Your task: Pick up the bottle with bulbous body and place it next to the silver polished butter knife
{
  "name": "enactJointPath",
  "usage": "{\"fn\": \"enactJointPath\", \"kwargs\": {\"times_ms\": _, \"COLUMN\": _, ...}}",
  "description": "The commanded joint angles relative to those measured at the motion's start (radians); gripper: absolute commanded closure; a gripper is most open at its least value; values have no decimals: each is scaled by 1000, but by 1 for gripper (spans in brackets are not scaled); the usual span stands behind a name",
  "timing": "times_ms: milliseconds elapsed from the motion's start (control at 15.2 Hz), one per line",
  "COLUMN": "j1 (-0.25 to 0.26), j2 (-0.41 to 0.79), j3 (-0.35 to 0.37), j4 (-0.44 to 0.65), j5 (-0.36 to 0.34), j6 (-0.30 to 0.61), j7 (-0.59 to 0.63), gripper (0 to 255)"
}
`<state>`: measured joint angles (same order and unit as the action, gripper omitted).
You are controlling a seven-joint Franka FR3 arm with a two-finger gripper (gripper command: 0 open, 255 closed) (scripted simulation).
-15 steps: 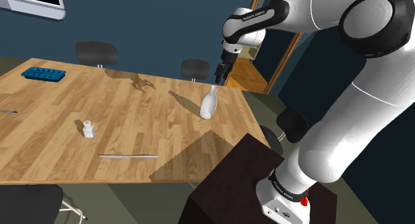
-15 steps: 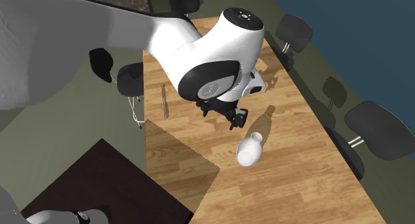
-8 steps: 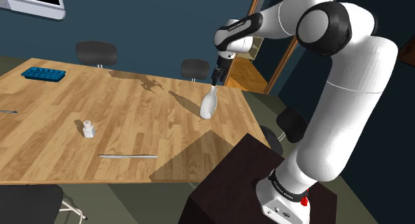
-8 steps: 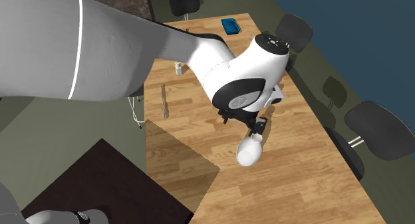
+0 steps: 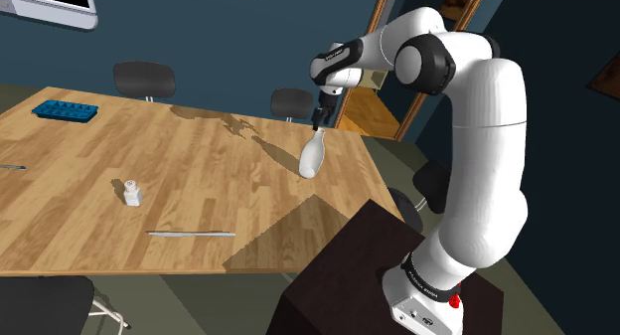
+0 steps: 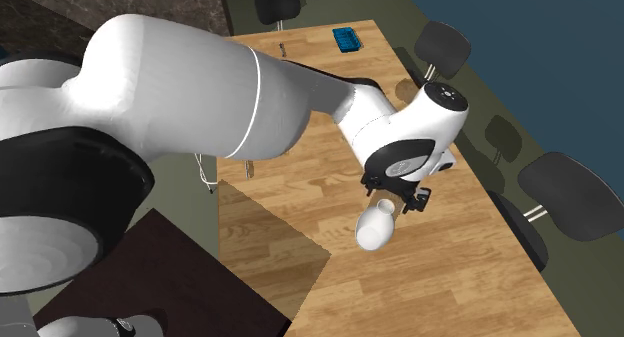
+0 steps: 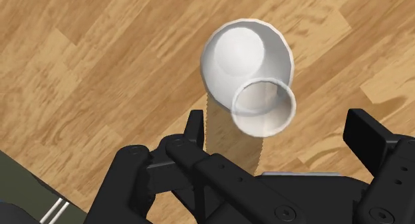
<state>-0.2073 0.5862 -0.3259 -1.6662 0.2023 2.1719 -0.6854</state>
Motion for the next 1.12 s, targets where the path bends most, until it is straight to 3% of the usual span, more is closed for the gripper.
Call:
{"fn": "enactJointPath", "kwargs": {"times_ms": 0, "j1": -7, "j2": 28, "j3": 4, "j4": 17, "j5": 6, "j6": 11, "j7": -4, "gripper": 0}}
{"fn": "enactJointPath", "kwargs": {"times_ms": 396, "j1": -15, "j2": 77, "j3": 16, "j4": 3, "j5": 23, "j6": 74, "j7": -14, "gripper": 0}}
{"fn": "enactJointPath", "kwargs": {"times_ms": 924, "j1": -15, "j2": 77, "j3": 16, "j4": 3, "j5": 23, "j6": 73, "j7": -14, "gripper": 0}}
{"fn": "enactJointPath", "kwargs": {"times_ms": 990, "j1": -15, "j2": 77, "j3": 16, "j4": 3, "j5": 23, "j6": 73, "j7": -14, "gripper": 255}}
{"fn": "enactJointPath", "kwargs": {"times_ms": 1056, "j1": -15, "j2": 77, "j3": 16, "j4": 3, "j5": 23, "j6": 73, "j7": -14, "gripper": 255}}
